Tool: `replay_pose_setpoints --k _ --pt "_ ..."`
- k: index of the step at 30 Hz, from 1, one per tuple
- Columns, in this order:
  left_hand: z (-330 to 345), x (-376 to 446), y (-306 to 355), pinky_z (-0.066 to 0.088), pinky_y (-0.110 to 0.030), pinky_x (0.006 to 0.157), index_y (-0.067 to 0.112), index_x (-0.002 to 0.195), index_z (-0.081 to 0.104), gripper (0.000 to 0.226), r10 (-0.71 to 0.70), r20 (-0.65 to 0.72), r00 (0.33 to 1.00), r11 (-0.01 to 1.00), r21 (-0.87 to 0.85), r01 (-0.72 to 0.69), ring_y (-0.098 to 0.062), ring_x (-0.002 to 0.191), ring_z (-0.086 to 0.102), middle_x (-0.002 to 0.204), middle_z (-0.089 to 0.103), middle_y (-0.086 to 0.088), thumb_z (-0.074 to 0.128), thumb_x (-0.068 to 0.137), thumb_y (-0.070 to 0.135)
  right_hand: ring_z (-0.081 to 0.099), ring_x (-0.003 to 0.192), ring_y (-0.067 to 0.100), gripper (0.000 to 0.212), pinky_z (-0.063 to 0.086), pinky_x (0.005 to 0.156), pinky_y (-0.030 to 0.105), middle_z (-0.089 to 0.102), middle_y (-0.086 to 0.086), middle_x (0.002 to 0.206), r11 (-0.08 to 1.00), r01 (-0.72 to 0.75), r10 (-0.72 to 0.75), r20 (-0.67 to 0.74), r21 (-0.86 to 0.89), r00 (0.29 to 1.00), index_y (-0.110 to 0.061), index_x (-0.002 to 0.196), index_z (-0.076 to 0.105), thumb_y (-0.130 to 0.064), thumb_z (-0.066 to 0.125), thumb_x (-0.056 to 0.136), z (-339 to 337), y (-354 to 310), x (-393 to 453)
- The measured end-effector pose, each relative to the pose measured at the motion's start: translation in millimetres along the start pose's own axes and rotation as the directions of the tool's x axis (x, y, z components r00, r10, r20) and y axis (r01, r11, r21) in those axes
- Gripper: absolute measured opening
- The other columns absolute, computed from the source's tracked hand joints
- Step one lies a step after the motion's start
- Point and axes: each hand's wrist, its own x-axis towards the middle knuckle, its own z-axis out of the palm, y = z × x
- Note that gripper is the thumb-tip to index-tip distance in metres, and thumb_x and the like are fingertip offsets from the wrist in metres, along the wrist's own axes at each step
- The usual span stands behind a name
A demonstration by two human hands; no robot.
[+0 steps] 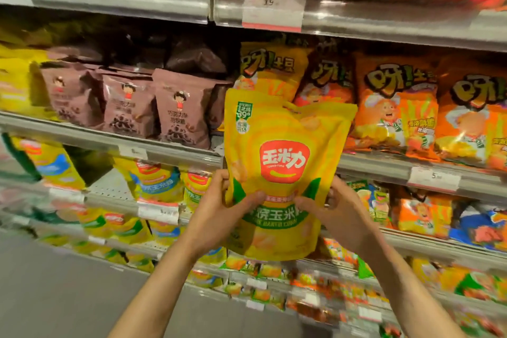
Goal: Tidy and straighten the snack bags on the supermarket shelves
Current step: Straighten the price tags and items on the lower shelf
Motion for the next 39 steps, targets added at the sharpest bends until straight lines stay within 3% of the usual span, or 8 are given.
replay_pose_setpoints --k 9,12,16,20,25,29,33,39 --pt "-167.6 -21.1 -40.2 0.054 -0.032 0.081 0.034 0.105 0.067 0.045 0.03 -0.07 0.997 0.966 0.259 -0.011 0.002 0.087 0.063 0.094 0.07 0.028 0.083 0.069 0.055 0.073 0.106 0.009 0.061 0.059 0.092 0.039 0.077 -0.014 0.112 0.997 -0.066 0.065 0.041 0.027 0.997 -0.036 0.121 0.06 -0.045 0.085 0.066 167.8 -20.1 5.0" --pt "-225.5 -29.1 -58.5 0.057 -0.037 0.075 0.038 0.102 0.069 0.049 0.05 -0.123 0.991 0.936 0.351 -0.004 0.0 0.078 0.067 0.092 0.072 0.024 0.081 0.066 0.069 0.067 0.108 0.0 0.065 0.056 0.085 0.019 0.073 -0.02 0.114 0.998 -0.067 0.066 0.098 0.003 0.993 -0.041 0.125 0.055 -0.05 0.085 0.068 225.9 -33.9 10.1" --pt "-291.3 -34.3 -81.0 0.06 -0.039 0.078 0.037 0.114 0.064 0.065 0.075 -0.198 0.977 0.925 0.38 0.005 0.0 0.096 0.067 0.1 0.073 0.023 0.079 0.063 0.074 0.063 0.095 -0.016 0.052 0.048 0.069 0.004 0.07 -0.025 0.113 0.999 -0.042 0.043 0.177 -0.008 0.983 -0.034 0.126 0.058 -0.037 0.083 0.081 292.9 -49.4 22.4" --pt "-343.8 -31.2 -100.9 0.061 -0.032 0.081 0.036 0.119 0.059 0.068 0.052 -0.262 0.964 0.942 0.335 0.04 -0.002 0.103 0.067 0.105 0.072 0.022 0.085 0.063 0.064 0.067 0.093 -0.01 0.04 0.052 0.072 0.012 0.075 -0.016 0.112 0.999 -0.035 0.029 0.237 0.019 0.971 -0.032 0.123 0.062 -0.031 0.08 0.087 350.4 -57.6 42.1" --pt "-394.4 -10.8 -119.4 0.055 -0.026 0.083 0.03 0.113 0.061 0.067 0.008 -0.33 0.944 0.946 0.309 0.1 0.003 0.098 0.066 0.102 0.073 0.018 0.084 0.059 0.062 0.07 0.112 0.017 0.055 0.058 0.093 0.045 0.073 -0.017 0.12 0.995 -0.08 0.059 0.299 0.057 0.953 -0.043 0.118 0.065 -0.068 0.08 0.071 412.3 -51.5 80.5" --pt "-430.5 13.7 -129.0 0.05 -0.013 0.079 0.029 0.113 0.062 0.064 -0.028 -0.343 0.939 0.958 0.258 0.123 0.007 0.098 0.066 0.105 0.074 0.017 0.085 0.062 0.059 0.071 0.108 0.012 0.049 0.057 0.096 0.046 0.076 -0.012 0.115 0.992 -0.093 0.065 0.303 0.08 0.951 -0.03 0.114 0.07 -0.061 0.078 0.077 455.2 -49.0 116.3" --pt "-463.6 37.8 -139.7 0.054 -0.018 0.086 0.023 0.116 0.063 0.06 -0.079 -0.331 0.94 0.964 0.215 0.157 0.002 0.103 0.068 0.11 0.075 0.012 0.087 0.067 0.045 0.073 0.104 0.008 0.029 0.057 0.097 0.047 0.078 -0.011 0.107 0.991 -0.09 0.059 0.29 0.096 0.955 -0.021 0.11 0.073 -0.039 0.078 0.087 492.1 -47.3 144.6" --pt "-501.2 69.4 -163.3 0.053 -0.016 0.081 0.017 0.117 0.06 0.057 -0.112 -0.33 0.937 0.965 0.189 0.182 -0.006 0.105 0.067 0.111 0.073 0.006 0.089 0.072 0.038 0.072 0.103 0.017 0.063 0.054 0.094 0.055 0.077 -0.003 0.104 0.995 -0.047 0.024 0.234 0.093 0.972 -0.018 0.104 0.07 -0.074 0.074 0.075 540.7 -28.3 175.3"
